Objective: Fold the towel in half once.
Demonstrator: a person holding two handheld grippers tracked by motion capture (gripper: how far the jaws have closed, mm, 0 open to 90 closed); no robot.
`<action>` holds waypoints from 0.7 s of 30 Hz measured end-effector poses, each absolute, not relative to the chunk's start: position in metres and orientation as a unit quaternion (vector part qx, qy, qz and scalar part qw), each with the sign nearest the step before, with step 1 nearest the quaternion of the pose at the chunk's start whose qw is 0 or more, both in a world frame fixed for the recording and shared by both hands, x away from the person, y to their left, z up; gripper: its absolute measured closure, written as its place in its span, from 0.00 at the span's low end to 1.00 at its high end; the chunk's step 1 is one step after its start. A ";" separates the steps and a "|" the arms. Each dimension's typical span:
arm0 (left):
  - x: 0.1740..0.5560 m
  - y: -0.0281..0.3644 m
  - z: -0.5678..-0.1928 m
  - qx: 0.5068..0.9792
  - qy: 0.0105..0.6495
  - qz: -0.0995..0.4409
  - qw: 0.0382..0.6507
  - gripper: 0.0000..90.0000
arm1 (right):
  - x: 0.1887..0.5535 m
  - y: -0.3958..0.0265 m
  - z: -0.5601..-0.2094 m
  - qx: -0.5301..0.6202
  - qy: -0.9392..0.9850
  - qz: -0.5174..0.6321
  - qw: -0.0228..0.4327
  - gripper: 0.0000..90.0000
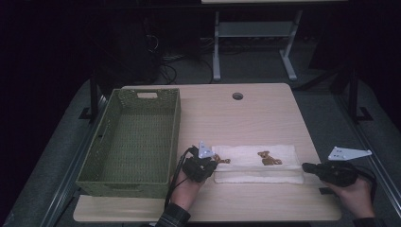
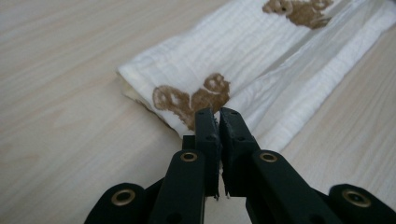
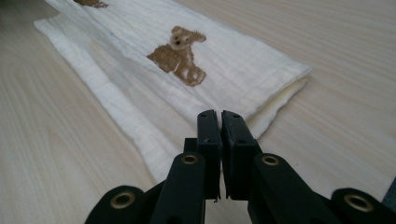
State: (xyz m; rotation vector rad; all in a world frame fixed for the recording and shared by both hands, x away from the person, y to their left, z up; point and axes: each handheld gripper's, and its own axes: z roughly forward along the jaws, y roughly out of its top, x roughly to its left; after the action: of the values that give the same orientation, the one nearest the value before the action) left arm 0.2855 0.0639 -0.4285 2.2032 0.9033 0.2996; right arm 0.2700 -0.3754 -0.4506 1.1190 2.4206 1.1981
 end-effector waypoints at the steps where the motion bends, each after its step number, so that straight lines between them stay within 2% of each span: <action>1: 0.285 0.063 -0.430 0.857 0.351 0.114 0.359 0.96 | 0.270 -0.375 -0.451 0.380 0.823 0.407 0.109 0.96; 17: 0.269 0.060 -0.449 0.880 0.341 0.080 0.321 0.95 | 0.254 -0.374 -0.466 0.378 0.842 0.375 0.085 0.95; 21: 0.269 0.061 -0.442 0.872 0.341 0.081 0.342 0.84 | 0.252 -0.377 -0.464 0.383 0.838 0.381 0.077 0.86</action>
State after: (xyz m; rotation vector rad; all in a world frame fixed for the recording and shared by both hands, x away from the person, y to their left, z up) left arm 0.2685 0.0608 -0.4419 2.2678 0.8872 0.2095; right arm 0.2523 -0.3766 -0.4642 1.1477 2.5116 1.1413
